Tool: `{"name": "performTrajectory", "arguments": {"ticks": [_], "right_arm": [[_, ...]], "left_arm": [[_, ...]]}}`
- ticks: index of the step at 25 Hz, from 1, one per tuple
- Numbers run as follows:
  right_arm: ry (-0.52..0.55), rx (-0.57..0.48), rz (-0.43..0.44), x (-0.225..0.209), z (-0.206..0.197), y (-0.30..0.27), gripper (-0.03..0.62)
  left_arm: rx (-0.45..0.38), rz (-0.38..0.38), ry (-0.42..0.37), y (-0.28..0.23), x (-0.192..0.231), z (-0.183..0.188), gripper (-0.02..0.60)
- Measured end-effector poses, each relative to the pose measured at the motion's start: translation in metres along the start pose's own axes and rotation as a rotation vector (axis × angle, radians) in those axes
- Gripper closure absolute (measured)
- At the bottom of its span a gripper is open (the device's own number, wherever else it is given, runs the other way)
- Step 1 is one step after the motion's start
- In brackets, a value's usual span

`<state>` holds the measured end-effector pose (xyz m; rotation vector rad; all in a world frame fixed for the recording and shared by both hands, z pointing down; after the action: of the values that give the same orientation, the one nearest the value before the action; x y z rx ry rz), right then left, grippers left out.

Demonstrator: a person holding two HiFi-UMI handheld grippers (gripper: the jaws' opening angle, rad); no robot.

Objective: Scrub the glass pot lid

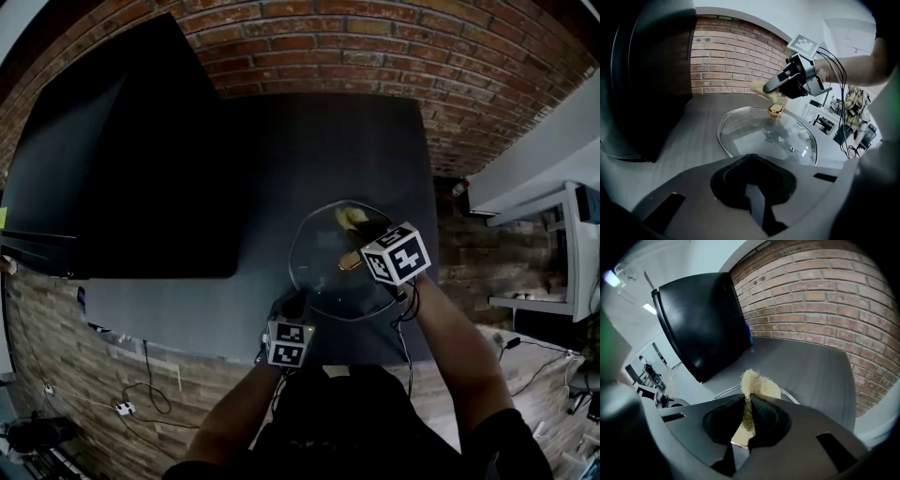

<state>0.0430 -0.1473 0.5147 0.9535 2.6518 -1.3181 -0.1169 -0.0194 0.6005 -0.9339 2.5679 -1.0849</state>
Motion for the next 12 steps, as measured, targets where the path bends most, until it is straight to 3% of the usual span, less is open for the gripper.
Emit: {"name": "performTrajectory", "arguments": {"ticks": [5, 12], "right_arm": [[0.158, 0.124, 0.034, 0.032, 0.010, -0.033, 0.553], [0.273, 0.259, 0.106, 0.066, 0.008, -0.068, 0.553]], "left_arm": [[-0.014, 0.000, -0.004, 0.000, 0.001, -0.001, 0.549], [0.005, -0.019, 0.016, 0.000, 0.001, -0.004, 0.549]]}}
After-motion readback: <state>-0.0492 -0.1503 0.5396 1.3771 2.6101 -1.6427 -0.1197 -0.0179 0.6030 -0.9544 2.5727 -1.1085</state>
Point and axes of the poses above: the fingertips, and each gripper's own axes: y backward along the fingers, x to its left, z out of its top, the point moved 5 cm from there along y, backward along the fingers, and after that the axes turned 5 degrees about -y, right-handed, at the moved point
